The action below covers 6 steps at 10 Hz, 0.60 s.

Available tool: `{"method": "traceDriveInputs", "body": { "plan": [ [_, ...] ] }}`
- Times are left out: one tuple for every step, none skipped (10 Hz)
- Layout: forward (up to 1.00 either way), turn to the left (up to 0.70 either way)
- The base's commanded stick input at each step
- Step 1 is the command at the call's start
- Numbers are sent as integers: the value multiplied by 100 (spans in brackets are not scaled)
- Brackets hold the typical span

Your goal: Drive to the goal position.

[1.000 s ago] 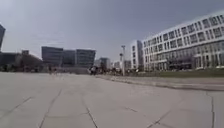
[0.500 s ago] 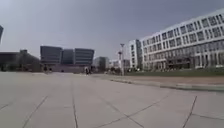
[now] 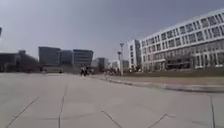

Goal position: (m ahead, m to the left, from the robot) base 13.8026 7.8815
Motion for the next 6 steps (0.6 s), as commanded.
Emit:
{"method": "traceDriveInputs", "body": {
  "plan": [
    [85,0],
    [85,0],
    [85,0],
    [85,0],
    [85,0],
    [85,0]
  ]
}}
